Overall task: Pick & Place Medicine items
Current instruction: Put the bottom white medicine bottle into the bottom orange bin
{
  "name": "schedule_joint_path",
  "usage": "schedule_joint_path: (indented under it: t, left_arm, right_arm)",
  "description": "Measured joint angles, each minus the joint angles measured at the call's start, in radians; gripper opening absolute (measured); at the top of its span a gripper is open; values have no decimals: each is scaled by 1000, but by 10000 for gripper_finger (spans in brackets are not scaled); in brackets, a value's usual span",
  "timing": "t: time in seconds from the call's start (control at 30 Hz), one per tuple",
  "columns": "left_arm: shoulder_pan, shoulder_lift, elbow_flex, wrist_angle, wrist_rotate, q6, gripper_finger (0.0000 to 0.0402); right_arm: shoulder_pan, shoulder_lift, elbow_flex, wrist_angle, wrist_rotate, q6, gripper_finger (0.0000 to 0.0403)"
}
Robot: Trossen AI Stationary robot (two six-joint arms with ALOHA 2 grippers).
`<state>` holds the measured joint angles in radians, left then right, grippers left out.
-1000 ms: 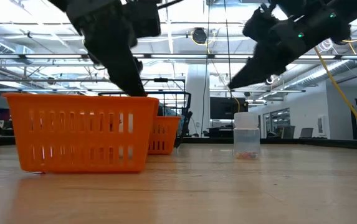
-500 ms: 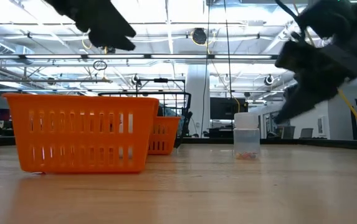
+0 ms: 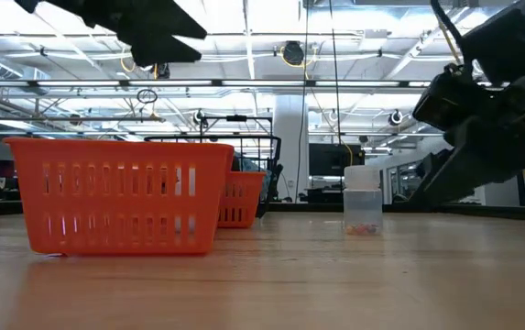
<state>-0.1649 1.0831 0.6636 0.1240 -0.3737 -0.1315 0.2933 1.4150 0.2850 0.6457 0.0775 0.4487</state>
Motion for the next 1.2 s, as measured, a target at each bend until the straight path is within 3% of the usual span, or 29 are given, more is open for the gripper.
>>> schedule_joint_path:
  t: [0.13,0.3,0.4,0.5,0.57,0.8,0.97,1.2]
  left_arm:
    - [14,26,0,6,12,-11,308]
    - [14,49,0,9,14,-36,308]
    - [14,52,-1,6,16,-33,308]
    - [14,52,-1,9,16,-31,308]
    - [14,52,-1,9,16,-31,308]
    - [14,52,0,9,16,-33,308]
    - [14,52,0,9,16,-55,308]
    - [15,52,0,13,8,-63,308]
  right_arm:
    - [4,98,8,58,-17,-44,171]
    - [15,114,6,41,-186,8,171]
    - [72,97,5,31,-272,57,171]
    - [146,97,5,33,-282,77,171]
    - [204,101,5,35,-254,88,171]
    - [364,103,5,-16,2,174,175]
    - [451,135,13,-39,96,243,210]
    - [526,247,104,-12,175,96,262]
